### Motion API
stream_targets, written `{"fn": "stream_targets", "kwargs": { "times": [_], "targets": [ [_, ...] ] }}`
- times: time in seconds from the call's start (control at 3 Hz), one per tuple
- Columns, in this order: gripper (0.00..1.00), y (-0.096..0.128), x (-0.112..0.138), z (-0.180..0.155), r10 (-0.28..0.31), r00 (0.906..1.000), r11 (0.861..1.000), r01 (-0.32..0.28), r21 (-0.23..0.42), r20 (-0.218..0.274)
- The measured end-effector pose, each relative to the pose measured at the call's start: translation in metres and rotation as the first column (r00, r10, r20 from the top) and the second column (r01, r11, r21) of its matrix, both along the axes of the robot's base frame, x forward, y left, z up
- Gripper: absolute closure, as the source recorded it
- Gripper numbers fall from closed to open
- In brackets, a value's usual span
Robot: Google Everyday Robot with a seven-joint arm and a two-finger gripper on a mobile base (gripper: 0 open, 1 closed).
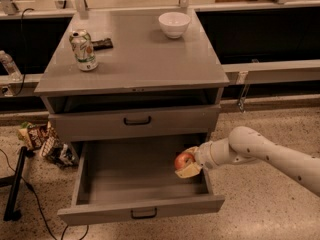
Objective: Pick apple from middle drawer and place on counter
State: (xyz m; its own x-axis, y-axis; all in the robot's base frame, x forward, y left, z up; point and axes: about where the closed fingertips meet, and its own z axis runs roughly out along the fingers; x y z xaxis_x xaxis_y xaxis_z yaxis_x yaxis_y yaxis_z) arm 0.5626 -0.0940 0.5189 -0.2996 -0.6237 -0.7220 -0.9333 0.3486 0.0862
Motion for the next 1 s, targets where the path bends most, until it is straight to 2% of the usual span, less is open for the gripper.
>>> {"fn": "stream_targets", "kwargs": {
  "times": [0.33, 0.67, 1.0],
  "targets": [
    [1.0, -0.01, 0.003, 0.047, 0.038, 0.9984, 0.999, -0.037, -0.012, 0.042],
    [1.0, -0.013, 0.004, 0.116, 0.105, 0.9915, 0.994, -0.104, -0.015, 0.077],
    [1.0, -0.011, -0.004, 0.194, 0.195, 0.9762, 0.98, -0.191, -0.048, 0.095]
  ]
}}
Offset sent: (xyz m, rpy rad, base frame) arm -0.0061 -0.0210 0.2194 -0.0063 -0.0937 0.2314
